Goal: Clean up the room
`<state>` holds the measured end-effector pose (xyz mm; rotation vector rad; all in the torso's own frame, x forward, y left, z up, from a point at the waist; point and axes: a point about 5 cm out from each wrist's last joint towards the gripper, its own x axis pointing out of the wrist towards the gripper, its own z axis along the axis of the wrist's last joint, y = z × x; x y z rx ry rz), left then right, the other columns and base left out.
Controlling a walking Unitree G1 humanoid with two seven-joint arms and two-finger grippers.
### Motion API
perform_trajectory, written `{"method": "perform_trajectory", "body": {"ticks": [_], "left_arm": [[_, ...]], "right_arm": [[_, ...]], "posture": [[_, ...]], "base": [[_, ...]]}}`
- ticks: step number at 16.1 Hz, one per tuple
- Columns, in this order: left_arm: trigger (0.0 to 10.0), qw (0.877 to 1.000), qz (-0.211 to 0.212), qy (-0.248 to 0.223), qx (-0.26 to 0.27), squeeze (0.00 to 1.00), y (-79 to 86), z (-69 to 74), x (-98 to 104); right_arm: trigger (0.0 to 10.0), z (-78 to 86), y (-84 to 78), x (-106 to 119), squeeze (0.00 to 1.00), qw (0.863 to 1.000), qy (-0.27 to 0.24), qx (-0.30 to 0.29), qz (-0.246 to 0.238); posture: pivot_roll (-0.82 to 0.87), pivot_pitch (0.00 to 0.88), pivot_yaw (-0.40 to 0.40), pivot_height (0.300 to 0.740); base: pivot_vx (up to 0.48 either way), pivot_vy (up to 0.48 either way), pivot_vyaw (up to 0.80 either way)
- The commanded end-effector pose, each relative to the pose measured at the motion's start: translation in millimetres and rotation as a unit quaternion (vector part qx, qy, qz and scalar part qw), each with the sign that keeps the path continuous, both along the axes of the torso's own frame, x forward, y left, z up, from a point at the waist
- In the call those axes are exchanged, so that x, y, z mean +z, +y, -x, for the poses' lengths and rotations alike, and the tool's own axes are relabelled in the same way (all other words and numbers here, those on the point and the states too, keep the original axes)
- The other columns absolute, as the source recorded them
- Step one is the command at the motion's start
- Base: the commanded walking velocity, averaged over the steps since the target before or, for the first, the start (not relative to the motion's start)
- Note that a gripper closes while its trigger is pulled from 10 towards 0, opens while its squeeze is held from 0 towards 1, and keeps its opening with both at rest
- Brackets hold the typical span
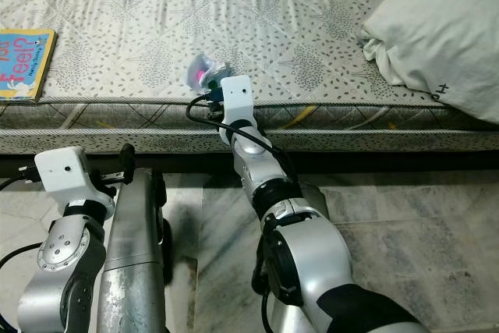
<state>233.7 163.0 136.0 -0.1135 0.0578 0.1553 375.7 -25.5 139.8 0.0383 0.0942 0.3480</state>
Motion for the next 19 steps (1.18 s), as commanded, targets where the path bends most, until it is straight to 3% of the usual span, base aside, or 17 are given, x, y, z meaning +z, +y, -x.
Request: {"method": "perform_trajectory", "body": {"ticks": [1,8,19], "left_arm": [[10.0,1.0,0.004,0.011,0.009,0.0,2.6,2.2,-5.6],[10.0,1.0,0.004,0.007,0.007,0.0,2.5,-2.4,-5.2],[10.0,1.0,0.001,-0.005,-0.001,0.0,1.2,-11.5,-2.3]], "right_arm": [[0.0,22.5,45.4,-13.7,0.0,0.997,0.044,0.05,-0.028],[0.0,17.6,35.0,-12.7,0.0,0.998,0.041,0.033,-0.035],[0.0,3.6,-6.6,-8.3,0.0,0.999,0.002,-0.015,-0.032]], "posture": [[0.29,0.316,-0.034,0.509],[0.28,0.304,-0.035,0.509],[0.28,0.26,-0.022,0.509]], "base": [[0.0,0.0,0.0],[0.0,0.0,0.0],[0.0,0.0,0.0]]}}
